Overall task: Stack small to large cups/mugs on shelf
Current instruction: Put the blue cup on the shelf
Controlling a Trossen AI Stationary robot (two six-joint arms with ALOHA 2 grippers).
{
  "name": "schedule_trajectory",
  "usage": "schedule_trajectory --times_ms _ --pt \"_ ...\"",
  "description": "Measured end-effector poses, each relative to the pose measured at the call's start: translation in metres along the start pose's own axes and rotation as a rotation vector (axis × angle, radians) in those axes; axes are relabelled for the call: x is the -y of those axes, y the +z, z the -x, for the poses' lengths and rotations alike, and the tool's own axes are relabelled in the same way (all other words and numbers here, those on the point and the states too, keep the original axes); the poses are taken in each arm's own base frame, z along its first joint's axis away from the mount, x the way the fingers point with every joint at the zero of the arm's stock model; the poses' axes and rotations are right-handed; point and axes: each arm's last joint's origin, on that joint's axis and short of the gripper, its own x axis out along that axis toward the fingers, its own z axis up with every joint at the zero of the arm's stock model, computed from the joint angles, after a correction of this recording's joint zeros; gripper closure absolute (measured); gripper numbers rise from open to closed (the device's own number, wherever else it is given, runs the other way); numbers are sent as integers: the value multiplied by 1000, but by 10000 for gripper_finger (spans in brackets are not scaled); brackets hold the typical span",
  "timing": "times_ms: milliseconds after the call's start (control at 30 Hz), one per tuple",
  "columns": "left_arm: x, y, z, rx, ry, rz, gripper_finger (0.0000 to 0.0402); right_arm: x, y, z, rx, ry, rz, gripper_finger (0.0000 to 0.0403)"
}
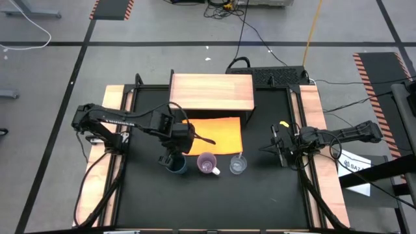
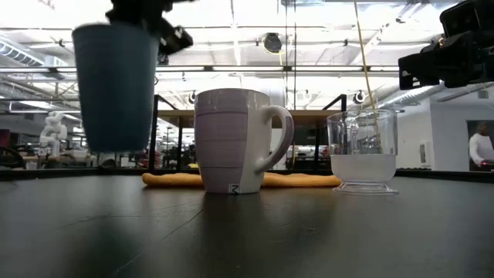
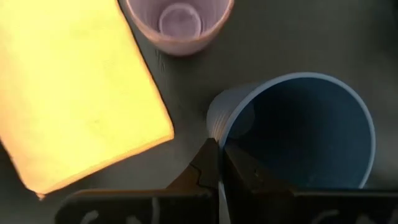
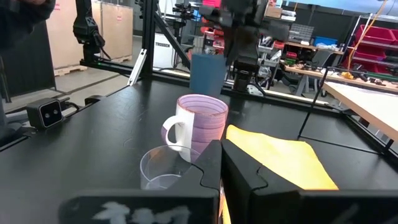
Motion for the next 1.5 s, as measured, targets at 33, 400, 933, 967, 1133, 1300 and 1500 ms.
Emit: schedule_trajectory --times_ms 33,400,933,967,1133,1300,1500 --pt "0 2 5 7 2 -4 398 0 0 0 0 0 1 403" --pt "1 5 25 21 9 -12 400 0 0 0 -1 0 -1 403" --pt "-8 -14 55 54 101 5 400 0 0 0 -5 1 -1 403" --pt "-8 -16 59 65 107 9 400 0 -1 0 -6 1 -1 403" --pt "-4 -29 79 109 154 34 400 0 -1 0 -6 1 -1 403" --pt "0 -46 95 102 181 85 400 0 -1 0 -5 1 -1 403" --pt "1 -69 106 18 193 216 400 0 0 0 -4 1 -1 403"
